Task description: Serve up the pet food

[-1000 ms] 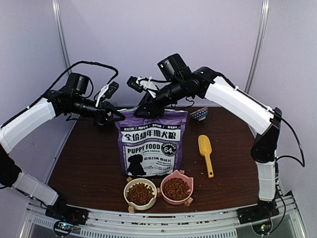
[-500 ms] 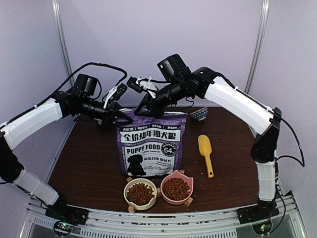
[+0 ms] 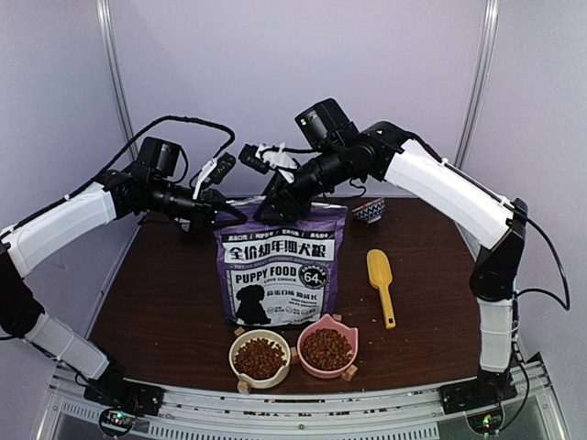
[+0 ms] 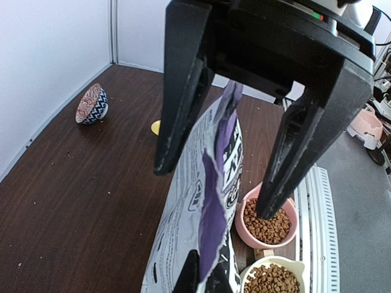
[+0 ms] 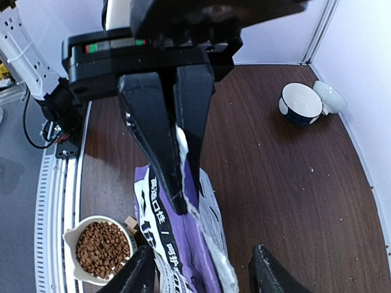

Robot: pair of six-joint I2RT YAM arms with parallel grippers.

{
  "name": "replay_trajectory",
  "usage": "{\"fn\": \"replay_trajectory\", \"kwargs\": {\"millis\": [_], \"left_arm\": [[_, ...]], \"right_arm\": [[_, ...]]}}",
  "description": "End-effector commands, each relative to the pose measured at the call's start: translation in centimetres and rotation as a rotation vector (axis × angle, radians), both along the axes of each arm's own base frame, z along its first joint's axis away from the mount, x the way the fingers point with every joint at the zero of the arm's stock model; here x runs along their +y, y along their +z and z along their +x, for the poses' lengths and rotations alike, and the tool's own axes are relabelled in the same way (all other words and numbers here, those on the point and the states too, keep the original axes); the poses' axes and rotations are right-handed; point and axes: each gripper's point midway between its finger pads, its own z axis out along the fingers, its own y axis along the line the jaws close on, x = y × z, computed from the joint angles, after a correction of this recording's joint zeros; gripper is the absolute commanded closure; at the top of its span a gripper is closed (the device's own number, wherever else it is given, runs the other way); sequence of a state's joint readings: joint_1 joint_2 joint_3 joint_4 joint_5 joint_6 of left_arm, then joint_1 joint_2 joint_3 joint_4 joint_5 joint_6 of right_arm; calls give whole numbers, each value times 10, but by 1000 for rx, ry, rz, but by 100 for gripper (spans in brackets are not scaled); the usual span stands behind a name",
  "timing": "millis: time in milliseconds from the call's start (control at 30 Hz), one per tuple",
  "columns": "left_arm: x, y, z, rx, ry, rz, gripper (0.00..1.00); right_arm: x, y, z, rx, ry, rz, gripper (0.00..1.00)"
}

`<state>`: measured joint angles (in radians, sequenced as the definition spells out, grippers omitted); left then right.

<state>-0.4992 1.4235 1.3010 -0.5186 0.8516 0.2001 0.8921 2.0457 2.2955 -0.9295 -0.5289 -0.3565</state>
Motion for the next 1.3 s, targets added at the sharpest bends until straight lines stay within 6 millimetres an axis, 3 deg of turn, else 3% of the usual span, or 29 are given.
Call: {"fn": "replay_trajectory", "kwargs": {"millis": [0, 100, 200, 233, 333, 433, 633, 933, 1067, 1133, 1267], "left_arm": [[-3, 10, -1, -50, -12, -31, 100], [-3, 11, -1, -54, -10, -31, 100], [-3, 13, -1, -59, -7, -31, 100], [-3, 14, 0, -61, -6, -33, 93], [-3, 18, 2, -69, 3, -32, 59], [-2, 21, 4, -82, 12, -28, 48], [-1, 26, 2, -93, 10, -35, 60], [-3, 33, -2, -95, -7, -57, 40], [-2, 38, -3, -103, -7, -74, 38], [-3, 41, -4, -107, -7, -87, 43], [-3, 44, -6, -109, -12, -103, 64]], "right_arm": [[-28, 0, 3, -39, -57, -86, 45], [-37, -7, 6, -16, -73, -118, 55], [-40, -11, 4, 1, -69, -130, 87], [-39, -11, 3, 6, -63, -128, 99], [-36, -8, -1, 20, -44, -107, 100], [-35, -4, -3, 18, -35, -87, 100], [-36, -2, -3, 9, -35, -84, 100], [-34, -2, -4, 21, -33, -76, 100], [-34, 1, -4, 19, -33, -66, 100], [-33, 2, -5, 18, -31, -60, 100], [-33, 3, -5, 21, -30, -55, 100]]}}
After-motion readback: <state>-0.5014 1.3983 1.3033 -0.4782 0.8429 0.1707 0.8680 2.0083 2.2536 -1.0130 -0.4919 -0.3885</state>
